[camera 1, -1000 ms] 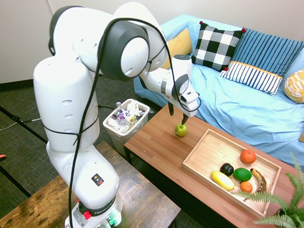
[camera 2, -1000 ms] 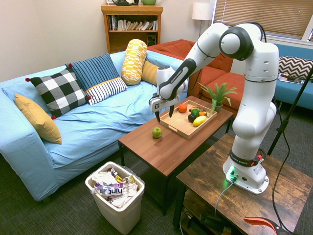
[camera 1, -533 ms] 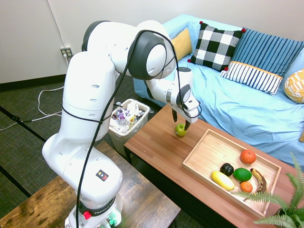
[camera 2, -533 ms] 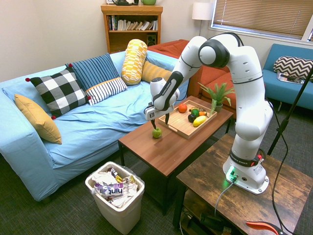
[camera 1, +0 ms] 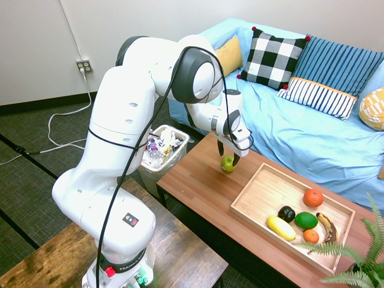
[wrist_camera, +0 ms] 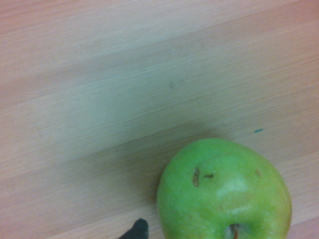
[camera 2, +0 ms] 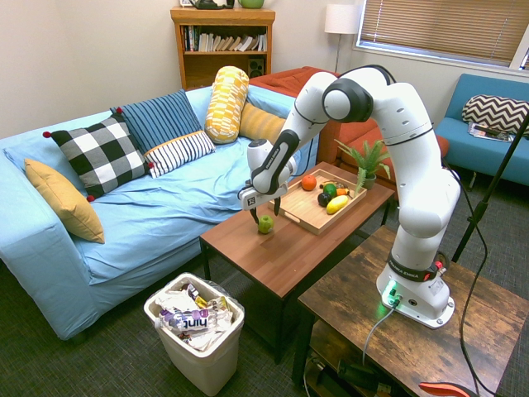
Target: Put the apple in the tray
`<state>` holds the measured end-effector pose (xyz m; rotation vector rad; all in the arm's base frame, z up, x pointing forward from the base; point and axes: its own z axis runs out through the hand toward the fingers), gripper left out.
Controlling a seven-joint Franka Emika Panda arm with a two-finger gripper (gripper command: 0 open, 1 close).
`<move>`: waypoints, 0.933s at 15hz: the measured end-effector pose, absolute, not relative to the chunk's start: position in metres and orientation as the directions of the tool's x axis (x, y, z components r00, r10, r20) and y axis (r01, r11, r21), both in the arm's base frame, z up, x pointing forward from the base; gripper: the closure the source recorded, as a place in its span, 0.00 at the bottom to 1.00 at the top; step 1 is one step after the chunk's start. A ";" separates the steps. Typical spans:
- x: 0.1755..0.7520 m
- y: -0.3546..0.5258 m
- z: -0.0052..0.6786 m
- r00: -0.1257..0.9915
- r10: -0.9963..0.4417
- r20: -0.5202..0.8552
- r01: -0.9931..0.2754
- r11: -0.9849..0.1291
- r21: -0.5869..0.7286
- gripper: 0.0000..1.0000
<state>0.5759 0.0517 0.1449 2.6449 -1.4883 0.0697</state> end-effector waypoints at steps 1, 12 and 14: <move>0.577 0.053 0.140 0.522 -0.848 0.092 -0.853 -0.517 0.075 0.00; 0.594 0.054 0.105 0.520 -0.847 0.108 -0.854 -0.514 0.083 1.00; 0.596 0.055 0.102 0.517 -0.849 0.107 -0.856 -0.511 0.078 1.00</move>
